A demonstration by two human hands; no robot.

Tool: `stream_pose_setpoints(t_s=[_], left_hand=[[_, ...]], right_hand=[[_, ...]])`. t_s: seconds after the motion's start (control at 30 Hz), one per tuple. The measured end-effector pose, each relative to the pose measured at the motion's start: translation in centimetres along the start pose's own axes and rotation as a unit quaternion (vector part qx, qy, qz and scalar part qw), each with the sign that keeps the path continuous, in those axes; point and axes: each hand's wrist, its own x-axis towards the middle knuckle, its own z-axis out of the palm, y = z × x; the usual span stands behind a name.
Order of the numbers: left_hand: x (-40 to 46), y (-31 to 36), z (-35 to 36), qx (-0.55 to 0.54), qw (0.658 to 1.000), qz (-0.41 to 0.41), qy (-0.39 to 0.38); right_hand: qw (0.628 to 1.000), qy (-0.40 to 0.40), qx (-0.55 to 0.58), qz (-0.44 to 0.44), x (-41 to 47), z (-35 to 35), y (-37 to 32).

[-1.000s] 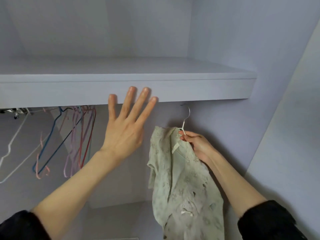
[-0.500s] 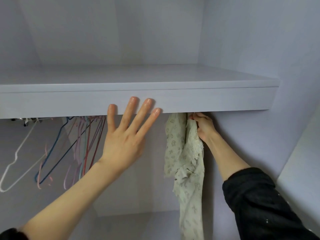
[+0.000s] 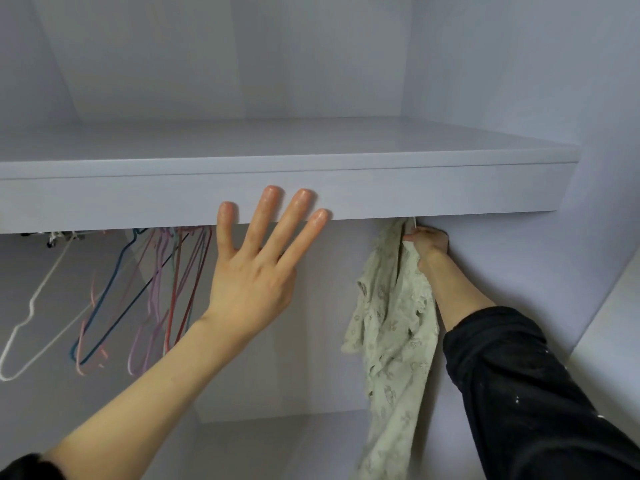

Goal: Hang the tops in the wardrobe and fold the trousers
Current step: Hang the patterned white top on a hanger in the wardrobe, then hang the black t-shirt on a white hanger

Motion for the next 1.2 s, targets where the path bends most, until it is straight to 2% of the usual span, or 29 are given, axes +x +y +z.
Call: stream_pose_setpoints(t_s=[0.1, 0.2, 0.3, 0.37, 0.47, 0.53, 0.7, 0.8, 0.87, 1.03, 1.07, 1.2], left_hand=[[0.1, 0.2, -0.3, -0.017, 1.000, -0.008, -0.013], [0.2, 0.6, -0.9, -0.046, 0.998, -0.020, -0.034], [-0.3, 1.5, -2.1, -0.096, 0.992, -0.038, -0.077], [-1.1, 2.5, -3.2, -0.172, 0.976, -0.050, -0.121], [-3.0, 4.4, -4.5, -0.301, 0.933, -0.029, -0.194], [-4.4, 5.8, -5.3, -0.382, 0.891, -0.012, -0.245], [-7.0, 10.4, -10.1, -0.604, 0.723, -0.015, -0.336], [-7.9, 13.4, -15.2, -0.681, 0.616, 0.036, -0.395], [-8.6, 15.7, -19.0, -0.708, 0.569, 0.072, -0.412], [-10.0, 22.0, -30.7, -0.769, 0.455, 0.170, -0.415], [-10.3, 22.7, -32.4, -0.781, 0.441, 0.178, -0.405], [-11.7, 26.5, -43.3, -0.819, 0.353, 0.284, -0.351]], right_hand=[[0.994, 0.047, -0.081, -0.058, -1.4, -0.6, 0.8], [0.974, 0.024, -0.196, -0.114, -4.0, -1.5, 1.6], [0.956, 0.001, -0.247, -0.156, -7.6, -3.1, 2.3], [0.951, -0.011, -0.254, -0.176, -10.6, -4.5, 3.2], [0.950, -0.034, -0.254, -0.177, -15.5, -6.8, 4.9], [0.950, -0.034, -0.259, -0.172, -19.7, -8.7, 5.9], [0.972, -0.003, -0.207, -0.113, -31.5, -14.4, 8.0], [0.986, 0.055, -0.143, -0.061, -39.8, -18.2, 9.8], [0.988, 0.096, -0.119, -0.022, -45.5, -20.7, 11.6], [0.960, 0.255, -0.085, 0.079, -61.2, -27.6, 15.5], [0.953, 0.280, -0.071, 0.089, -63.5, -28.4, 16.0], [0.902, 0.411, -0.038, 0.123, -76.2, -32.0, 17.8]])
